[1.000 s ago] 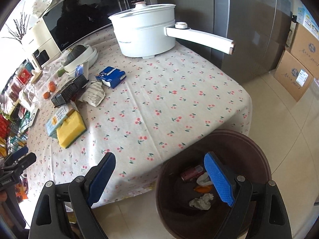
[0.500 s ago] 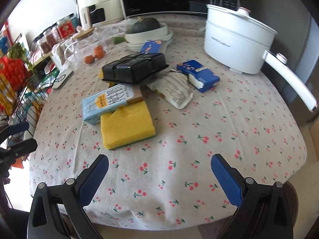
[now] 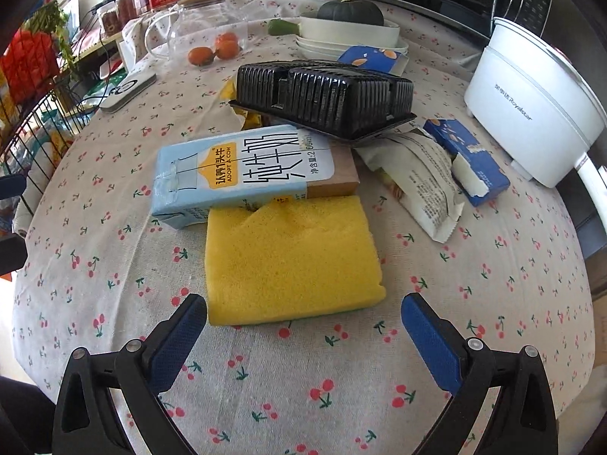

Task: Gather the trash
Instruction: 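Grasp the yellow sponge with the right gripper and lift it, then release the yellow sponge into the bin with the right gripper while the left gripper carries the milk carton there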

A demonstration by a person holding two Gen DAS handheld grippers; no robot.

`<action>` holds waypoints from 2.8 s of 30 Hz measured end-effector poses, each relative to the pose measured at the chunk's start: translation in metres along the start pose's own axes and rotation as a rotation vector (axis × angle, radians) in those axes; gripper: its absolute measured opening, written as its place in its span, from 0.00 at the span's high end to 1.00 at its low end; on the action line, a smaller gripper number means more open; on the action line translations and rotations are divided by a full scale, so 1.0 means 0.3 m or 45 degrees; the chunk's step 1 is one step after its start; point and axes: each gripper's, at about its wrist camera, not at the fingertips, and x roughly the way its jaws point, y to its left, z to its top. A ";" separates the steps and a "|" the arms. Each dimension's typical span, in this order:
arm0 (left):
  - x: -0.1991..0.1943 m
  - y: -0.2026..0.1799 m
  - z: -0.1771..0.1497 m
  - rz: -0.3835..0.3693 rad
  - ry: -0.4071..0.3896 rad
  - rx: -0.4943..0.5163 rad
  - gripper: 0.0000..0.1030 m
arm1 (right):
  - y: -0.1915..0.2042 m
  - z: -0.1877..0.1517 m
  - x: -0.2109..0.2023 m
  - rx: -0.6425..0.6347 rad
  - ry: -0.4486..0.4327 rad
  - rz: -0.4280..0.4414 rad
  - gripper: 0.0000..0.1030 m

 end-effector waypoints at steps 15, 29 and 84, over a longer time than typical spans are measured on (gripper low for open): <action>0.175 -0.015 -0.082 0.023 0.047 0.134 0.00 | -0.004 -0.002 0.032 0.024 0.021 0.064 0.05; 0.161 -0.075 -0.019 0.017 0.007 0.175 0.03 | -0.160 -0.088 -0.136 0.126 -0.010 0.085 0.14; 0.025 -0.634 0.032 -0.497 0.078 0.238 0.49 | -0.726 -0.718 -0.610 0.832 -0.030 0.049 0.14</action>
